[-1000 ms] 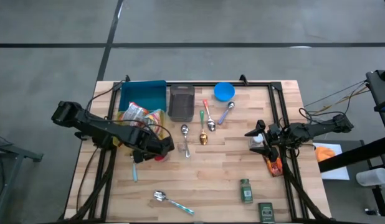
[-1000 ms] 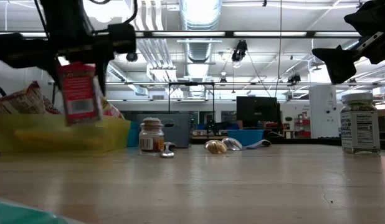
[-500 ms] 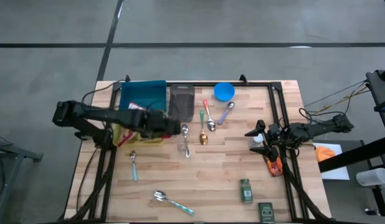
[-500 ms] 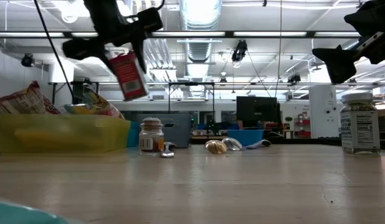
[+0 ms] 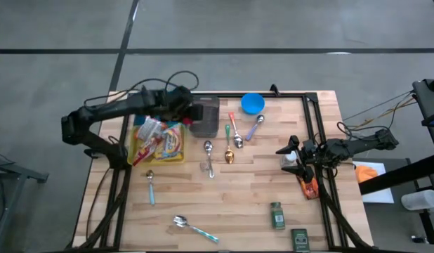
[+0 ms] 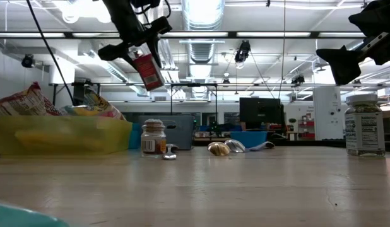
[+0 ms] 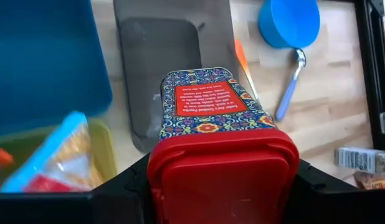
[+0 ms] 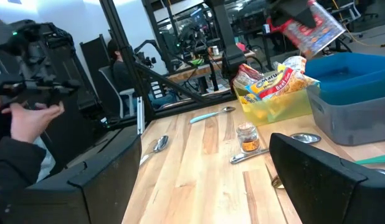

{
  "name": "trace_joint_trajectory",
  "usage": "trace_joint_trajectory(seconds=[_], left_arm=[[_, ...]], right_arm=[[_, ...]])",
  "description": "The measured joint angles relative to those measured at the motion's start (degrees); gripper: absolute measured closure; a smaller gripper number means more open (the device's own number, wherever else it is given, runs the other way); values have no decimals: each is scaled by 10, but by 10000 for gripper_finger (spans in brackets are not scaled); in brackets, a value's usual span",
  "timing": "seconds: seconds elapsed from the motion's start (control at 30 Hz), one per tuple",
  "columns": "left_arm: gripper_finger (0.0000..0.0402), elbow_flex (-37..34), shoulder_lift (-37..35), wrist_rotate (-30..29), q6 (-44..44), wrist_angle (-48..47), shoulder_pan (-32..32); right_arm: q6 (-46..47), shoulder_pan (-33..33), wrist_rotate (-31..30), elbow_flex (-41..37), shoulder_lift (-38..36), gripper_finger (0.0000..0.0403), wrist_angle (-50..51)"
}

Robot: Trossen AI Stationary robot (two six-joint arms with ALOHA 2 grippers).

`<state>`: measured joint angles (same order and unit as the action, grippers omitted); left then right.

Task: Pick & Place Food Item
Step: Put the red seasoning can into the black bin

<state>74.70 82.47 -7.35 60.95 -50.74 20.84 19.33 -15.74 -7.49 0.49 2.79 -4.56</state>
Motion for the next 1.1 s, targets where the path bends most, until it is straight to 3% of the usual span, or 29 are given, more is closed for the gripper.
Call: trace_joint_trajectory(seconds=[0.17, 0.37, 0.6, 0.77, 1.1], left_arm=[[186, 3, 21, 45, -54, 14, 51], [201, 39, 84, 91, -105, 11, 93], [183, 143, 189, 95, -136, -61, 115], [199, 208, 256, 95, -151, -110, 133], [180, 221, 313, 105, -162, -109, 173]], right_arm=[[0, 0, 0, 0, 0, 52, 0], [0, 0, 0, 0, 0, 52, 0], [0, 0, 0, 0, 0, 52, 0], [0, 0, 0, 0, 0, 52, 0], [0, 0, 0, 0, 0, 52, 0]])
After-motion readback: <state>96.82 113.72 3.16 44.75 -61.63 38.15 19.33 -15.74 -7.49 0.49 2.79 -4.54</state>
